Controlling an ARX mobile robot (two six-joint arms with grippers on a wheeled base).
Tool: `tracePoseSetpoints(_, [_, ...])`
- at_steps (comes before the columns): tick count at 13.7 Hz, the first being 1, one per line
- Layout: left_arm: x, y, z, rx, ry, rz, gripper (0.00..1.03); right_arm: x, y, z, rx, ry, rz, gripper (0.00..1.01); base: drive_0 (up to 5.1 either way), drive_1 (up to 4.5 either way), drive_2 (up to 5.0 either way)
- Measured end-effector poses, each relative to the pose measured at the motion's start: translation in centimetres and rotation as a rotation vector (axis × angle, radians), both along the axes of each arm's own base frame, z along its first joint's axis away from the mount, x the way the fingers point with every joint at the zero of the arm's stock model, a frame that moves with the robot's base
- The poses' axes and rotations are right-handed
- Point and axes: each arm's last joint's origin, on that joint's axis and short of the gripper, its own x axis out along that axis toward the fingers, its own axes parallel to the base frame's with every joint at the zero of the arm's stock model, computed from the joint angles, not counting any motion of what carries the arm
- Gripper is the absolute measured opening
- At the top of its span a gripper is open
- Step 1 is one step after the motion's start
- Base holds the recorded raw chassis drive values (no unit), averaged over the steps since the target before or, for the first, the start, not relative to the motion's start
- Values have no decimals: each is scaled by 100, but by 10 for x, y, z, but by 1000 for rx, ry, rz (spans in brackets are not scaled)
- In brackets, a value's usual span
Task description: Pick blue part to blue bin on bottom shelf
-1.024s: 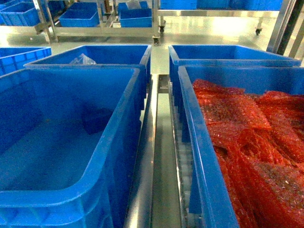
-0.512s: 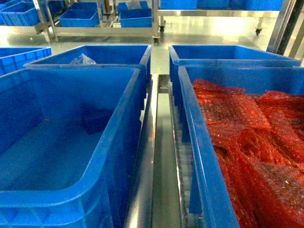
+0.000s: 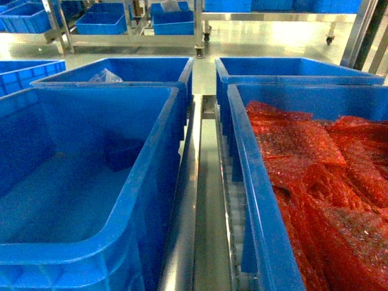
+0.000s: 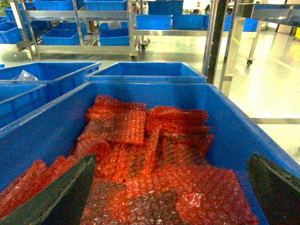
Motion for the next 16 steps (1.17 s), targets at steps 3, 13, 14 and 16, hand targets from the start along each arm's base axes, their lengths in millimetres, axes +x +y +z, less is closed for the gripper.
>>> tracePoseSetpoints(3, [0,0,0,0,0,0,98,0,0,0,0,0,0,98,0,0,0])
tracePoseSetpoints(13, [0,0,0,0,0,0,98,0,0,0,0,0,0,98,0,0,0])
tracePoseSetpoints(14, [0,0,0,0,0,0,98,0,0,0,0,0,0,98,0,0,0])
tracePoseSetpoints(16, [0,0,0,0,0,0,98,0,0,0,0,0,0,98,0,0,0])
